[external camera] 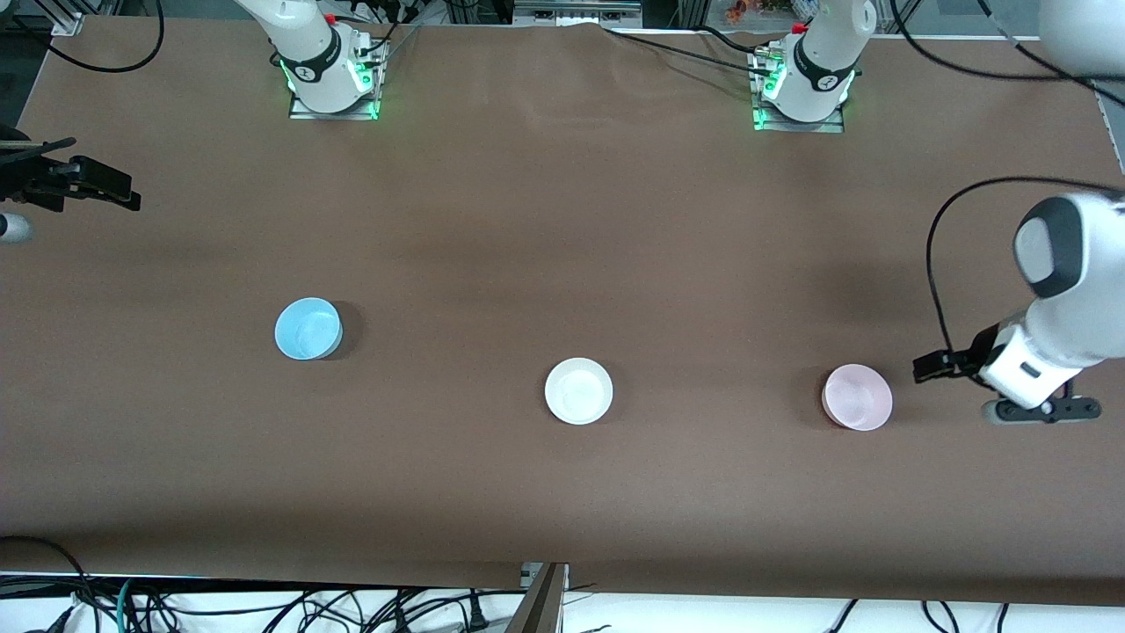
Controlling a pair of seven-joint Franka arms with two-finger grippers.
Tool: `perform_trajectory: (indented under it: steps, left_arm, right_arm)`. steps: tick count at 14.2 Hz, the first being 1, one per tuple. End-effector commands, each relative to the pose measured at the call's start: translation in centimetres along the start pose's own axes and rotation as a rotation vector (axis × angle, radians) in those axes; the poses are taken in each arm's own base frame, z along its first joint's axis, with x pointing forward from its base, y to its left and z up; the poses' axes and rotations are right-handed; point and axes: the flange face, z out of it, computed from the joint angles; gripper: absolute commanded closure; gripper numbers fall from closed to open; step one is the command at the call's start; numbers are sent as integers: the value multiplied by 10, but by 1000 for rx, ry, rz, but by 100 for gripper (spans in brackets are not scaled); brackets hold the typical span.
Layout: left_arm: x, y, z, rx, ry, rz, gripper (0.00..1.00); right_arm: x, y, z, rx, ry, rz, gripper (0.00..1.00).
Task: Stack pink and blue bowls on white bowl
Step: 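Move the left gripper down over the pink bowl rim, then grasp the pink bowl with the left gripper while the right gripper grasps the blue bowl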
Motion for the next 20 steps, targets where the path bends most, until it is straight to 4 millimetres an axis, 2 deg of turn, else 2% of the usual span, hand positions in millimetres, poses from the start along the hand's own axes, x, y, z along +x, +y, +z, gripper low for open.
perform_trajectory:
  steps: [1,5,7,9,11,15,18,20]
  left_arm:
    - [14,-8,31,11,30,3,0]
    - [10,-11,72,1,28,-4,0]
    - [3,-11,91,-5,46,-4,0]
    - [-1,-10,106,-9,57,-5,2]
    - [-4,-9,115,-11,50,-13,7]
    - [-6,-9,122,-13,39,-42,15]
    - [-9,-6,126,-14,31,-38,21]
    - [-10,-6,127,-14,27,-38,28]
  right_arm:
    - [1,2,-3,-8,5,1,0]
    - [12,1,6,-9,10,6,0]
    - [23,-1,16,-13,16,3,0]
    - [36,0,38,-11,-19,4,0]
    - [45,-3,52,-10,-44,-2,0]
    - [68,-4,89,-31,-84,-10,0]
    - [76,-2,102,-31,-95,-20,0]
    - [89,-3,117,-23,-76,-12,0]
